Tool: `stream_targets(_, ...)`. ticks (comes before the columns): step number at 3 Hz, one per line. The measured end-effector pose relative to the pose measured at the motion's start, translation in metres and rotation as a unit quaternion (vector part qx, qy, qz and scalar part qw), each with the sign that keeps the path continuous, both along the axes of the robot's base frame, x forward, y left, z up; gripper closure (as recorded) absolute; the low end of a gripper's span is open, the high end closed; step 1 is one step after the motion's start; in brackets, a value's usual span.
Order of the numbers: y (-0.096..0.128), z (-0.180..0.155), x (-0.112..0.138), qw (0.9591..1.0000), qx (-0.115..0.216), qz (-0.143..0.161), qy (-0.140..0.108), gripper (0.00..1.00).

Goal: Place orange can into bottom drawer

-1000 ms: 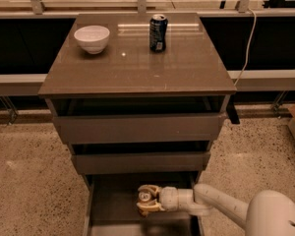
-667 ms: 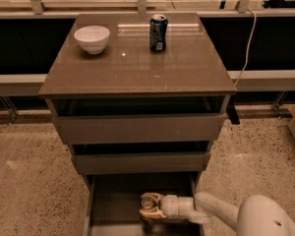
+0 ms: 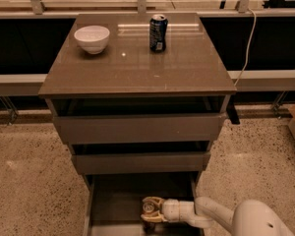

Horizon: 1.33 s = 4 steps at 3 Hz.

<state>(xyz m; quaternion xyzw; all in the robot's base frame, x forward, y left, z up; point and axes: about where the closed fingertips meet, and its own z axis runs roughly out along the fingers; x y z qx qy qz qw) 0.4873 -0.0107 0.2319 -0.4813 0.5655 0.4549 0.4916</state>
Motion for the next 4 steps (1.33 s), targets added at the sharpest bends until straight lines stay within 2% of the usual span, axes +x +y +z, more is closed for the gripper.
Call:
stream_targets(1, -0.002, 0.001, 0.001, 0.999, 0.002, 0.01, -0.043, 0.05)
stream_targets(2, -0.005, 0.008, 0.002, 0.9946, 0.005, 0.031, -0.099, 0.0)
stream_targets(3, -0.02, 0.032, 0.011, 0.9915, 0.015, 0.014, -0.128, 0.0)
stream_targets(4, -0.056, 0.052, 0.011, 0.9943, 0.017, -0.021, -0.104, 0.0)
